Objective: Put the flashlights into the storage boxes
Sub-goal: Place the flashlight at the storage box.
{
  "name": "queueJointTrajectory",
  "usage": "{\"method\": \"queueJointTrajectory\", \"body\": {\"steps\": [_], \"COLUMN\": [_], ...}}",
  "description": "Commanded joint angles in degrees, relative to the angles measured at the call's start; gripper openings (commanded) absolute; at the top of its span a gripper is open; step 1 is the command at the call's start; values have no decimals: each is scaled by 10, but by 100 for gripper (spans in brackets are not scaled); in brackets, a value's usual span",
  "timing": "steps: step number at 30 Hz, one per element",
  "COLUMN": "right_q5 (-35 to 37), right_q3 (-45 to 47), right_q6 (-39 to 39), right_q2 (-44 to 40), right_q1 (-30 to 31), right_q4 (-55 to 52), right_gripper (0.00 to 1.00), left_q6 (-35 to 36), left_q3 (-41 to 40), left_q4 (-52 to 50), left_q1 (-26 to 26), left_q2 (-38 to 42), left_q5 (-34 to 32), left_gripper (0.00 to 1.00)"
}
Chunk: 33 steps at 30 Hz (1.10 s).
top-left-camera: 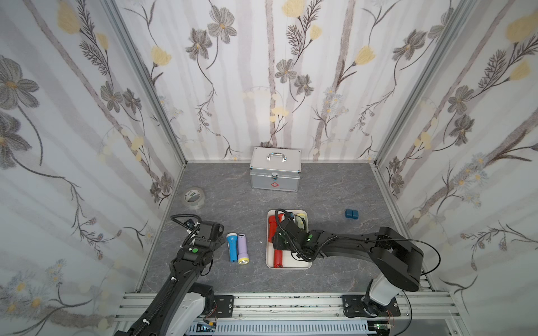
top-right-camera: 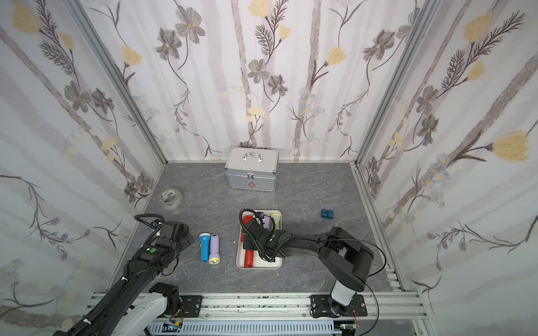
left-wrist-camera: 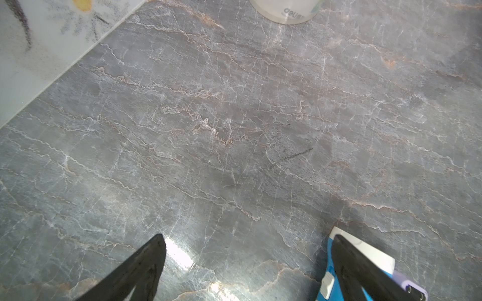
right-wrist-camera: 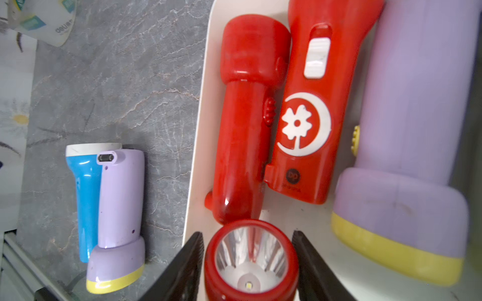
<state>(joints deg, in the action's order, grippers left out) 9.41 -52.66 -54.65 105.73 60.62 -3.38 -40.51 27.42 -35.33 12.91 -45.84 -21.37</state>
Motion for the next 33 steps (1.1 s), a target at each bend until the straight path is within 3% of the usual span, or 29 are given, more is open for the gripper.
{"method": "queueJointTrajectory", "body": {"steps": [1,10,20,29,33], "right_q5": [37,30,19,-51,-53], "right_q3": [-16,-31,-101,-222,-283], "right_q6": [-13,34,86,134,141], "right_q2": [4,-24,-37,61,118], "right_q1": [0,-2,0,31,53], "right_q4": [-46,-40,-63,-35,-43], "right_gripper": [57,67,61,52,51], "left_q6": [-1,-1,4,16,17], "left_q3": [3,3,15,71,57], "left_q4": [8,8,2,2,34], "left_q1": [0,0,-3,-111,-129], "left_q2": [0,0,-15,-162,-160], "left_q5": [-7,-7,-2,68,86], "left_gripper": [100,100,100,100,100]}}
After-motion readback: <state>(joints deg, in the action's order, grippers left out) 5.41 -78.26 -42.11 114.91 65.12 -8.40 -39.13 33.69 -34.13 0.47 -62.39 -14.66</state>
